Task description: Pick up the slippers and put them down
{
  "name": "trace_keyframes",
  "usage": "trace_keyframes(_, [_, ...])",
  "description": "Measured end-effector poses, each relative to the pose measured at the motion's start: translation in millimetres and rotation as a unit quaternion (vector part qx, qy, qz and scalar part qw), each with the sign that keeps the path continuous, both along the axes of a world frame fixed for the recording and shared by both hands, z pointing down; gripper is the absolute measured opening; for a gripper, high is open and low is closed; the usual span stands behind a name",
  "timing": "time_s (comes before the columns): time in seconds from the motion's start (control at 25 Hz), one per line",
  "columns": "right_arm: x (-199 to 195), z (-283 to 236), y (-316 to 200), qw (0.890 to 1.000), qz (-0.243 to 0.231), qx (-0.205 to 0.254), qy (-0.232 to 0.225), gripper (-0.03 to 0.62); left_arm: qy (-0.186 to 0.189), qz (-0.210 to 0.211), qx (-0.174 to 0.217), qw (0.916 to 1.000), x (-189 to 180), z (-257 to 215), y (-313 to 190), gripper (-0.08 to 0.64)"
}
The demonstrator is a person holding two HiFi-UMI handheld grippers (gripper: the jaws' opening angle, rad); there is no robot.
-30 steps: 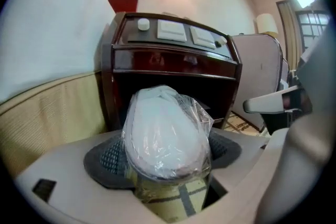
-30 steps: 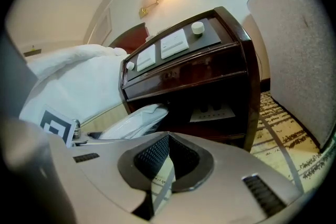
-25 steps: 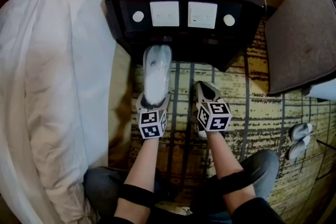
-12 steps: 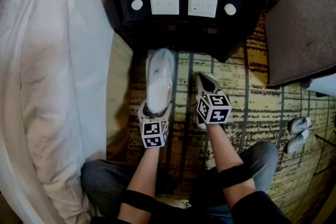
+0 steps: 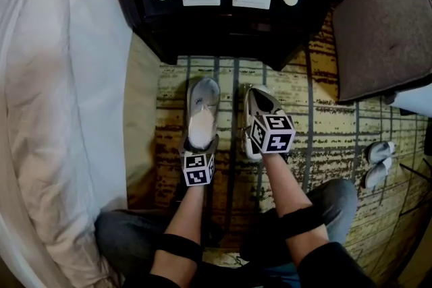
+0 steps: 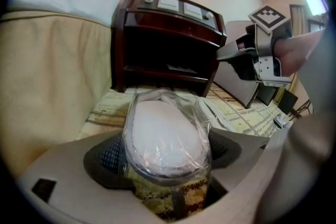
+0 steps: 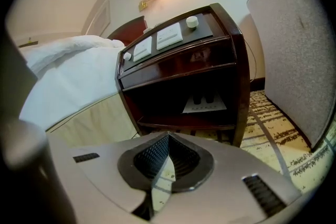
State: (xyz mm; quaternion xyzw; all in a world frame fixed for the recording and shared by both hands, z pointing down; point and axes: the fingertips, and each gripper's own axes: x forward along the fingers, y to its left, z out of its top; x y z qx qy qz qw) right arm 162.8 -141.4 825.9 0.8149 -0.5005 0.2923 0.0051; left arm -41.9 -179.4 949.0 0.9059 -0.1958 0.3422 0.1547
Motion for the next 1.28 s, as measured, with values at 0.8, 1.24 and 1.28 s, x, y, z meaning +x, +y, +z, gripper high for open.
trace_keyframes(0.8, [-8.9,35.0,-2.1,1.0,-0.002,-0.016,-0.024,0.002,-0.103,-0.012,-0.09,0.9905,-32.5,58.9,28.1,0.56])
trace_keyframes(1.24, [-29.9,-31.2,15.3,0.997,0.019,-0.037,-0.068,0.002,-0.126,-0.022,-0.039,0.991,-39.8,-53.6,12.1,0.216])
trace_keyframes(1.28, [-32.2,-47.9,19.9,0.996,0.022,-0.04,-0.071,0.002,-0.13,-0.025,-0.032,0.9907,-42.0,-75.2,10.9,0.135])
